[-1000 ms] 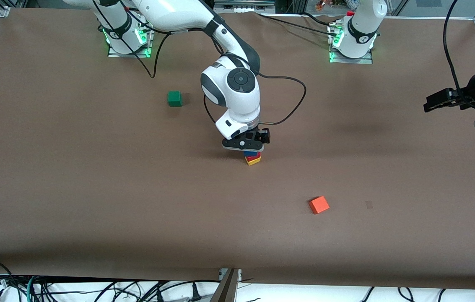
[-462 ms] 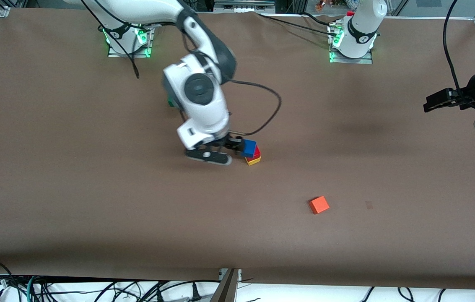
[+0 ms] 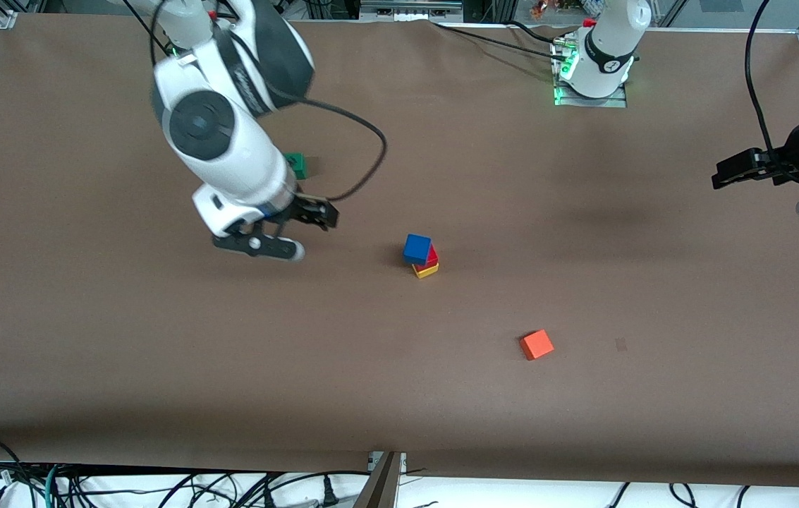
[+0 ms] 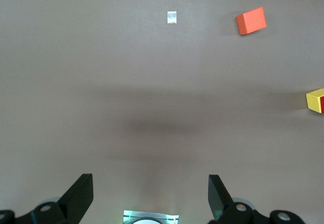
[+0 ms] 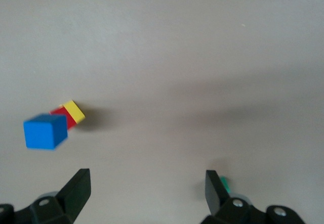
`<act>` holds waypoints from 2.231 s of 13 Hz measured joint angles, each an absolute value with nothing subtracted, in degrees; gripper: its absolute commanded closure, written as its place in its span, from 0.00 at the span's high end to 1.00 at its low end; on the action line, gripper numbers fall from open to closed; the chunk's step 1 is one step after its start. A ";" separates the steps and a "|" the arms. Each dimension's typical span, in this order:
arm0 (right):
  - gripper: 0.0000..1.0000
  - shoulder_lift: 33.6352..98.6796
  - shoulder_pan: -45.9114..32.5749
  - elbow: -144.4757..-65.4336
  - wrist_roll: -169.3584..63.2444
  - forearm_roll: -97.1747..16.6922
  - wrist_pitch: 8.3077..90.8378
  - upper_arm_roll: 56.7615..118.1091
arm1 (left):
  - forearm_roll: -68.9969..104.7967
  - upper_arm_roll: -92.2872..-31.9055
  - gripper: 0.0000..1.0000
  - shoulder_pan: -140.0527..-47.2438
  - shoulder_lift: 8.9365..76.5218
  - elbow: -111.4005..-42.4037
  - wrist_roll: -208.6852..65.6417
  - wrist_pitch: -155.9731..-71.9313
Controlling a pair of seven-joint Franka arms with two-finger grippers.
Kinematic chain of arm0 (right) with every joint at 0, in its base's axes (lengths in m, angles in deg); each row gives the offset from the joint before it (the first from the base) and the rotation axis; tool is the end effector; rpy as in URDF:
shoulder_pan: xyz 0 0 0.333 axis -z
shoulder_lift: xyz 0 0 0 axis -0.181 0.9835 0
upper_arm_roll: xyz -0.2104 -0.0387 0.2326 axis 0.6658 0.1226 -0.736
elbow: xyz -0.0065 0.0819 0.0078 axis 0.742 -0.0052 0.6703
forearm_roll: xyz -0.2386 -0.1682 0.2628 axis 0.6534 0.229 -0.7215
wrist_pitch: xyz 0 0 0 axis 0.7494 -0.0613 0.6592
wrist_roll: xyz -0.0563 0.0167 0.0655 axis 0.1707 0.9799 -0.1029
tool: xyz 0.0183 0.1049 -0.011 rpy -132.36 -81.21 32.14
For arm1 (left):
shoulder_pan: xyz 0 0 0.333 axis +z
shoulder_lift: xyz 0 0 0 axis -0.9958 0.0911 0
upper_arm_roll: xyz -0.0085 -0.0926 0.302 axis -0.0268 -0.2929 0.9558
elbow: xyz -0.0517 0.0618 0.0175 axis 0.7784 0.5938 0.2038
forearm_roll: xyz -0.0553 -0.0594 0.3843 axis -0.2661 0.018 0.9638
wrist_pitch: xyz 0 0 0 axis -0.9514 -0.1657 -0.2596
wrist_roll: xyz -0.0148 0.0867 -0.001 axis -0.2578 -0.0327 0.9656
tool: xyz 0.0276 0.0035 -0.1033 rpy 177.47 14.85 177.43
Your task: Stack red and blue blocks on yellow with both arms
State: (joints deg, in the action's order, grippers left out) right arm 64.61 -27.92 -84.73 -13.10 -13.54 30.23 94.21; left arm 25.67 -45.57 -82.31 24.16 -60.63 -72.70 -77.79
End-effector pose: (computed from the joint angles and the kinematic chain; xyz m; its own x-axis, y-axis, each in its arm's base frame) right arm 0.5795 0.3293 0.4972 0.9802 -0.1624 -0.1134 -0.1677 -0.9851 -0.0384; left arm 0.5739 0.0060 0.5968 0.9806 0.1009 -0.1679 0.1040 -0.9945 0.0096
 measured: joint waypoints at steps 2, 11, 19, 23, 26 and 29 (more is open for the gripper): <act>1.00 56.05 -27.99 -93.73 -16.58 -13.51 29.87 96.33 | 25.65 -45.57 1.00 -82.31 24.22 -60.64 -72.70 -77.78; 1.00 40.33 -27.93 -106.91 -34.44 -9.31 26.60 107.33 | 25.62 -45.73 1.00 -82.62 24.33 -60.52 -72.69 -77.85; 1.00 40.37 -5.97 -107.61 -36.33 -7.97 26.30 85.55 | 25.62 -45.81 1.00 -82.67 25.14 -59.06 -72.21 -77.97; 1.00 39.66 9.64 -107.60 -40.38 -6.81 25.94 71.32 | 25.62 -45.82 1.00 -82.67 25.20 -58.91 -70.95 -77.97; 1.00 38.59 11.97 -107.60 -40.51 -5.27 25.96 67.99 | 25.62 -45.82 1.00 -82.67 25.24 -58.86 -70.90 -77.97; 1.00 39.00 12.17 -107.22 -40.53 -4.11 26.54 67.91 | 25.62 -45.82 1.00 -82.67 25.26 -58.84 -70.90 -77.97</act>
State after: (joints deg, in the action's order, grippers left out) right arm 39.00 12.17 -107.22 -40.53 -4.11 26.54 67.91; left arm 25.62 -45.82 -82.67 25.26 -58.84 -70.90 -77.97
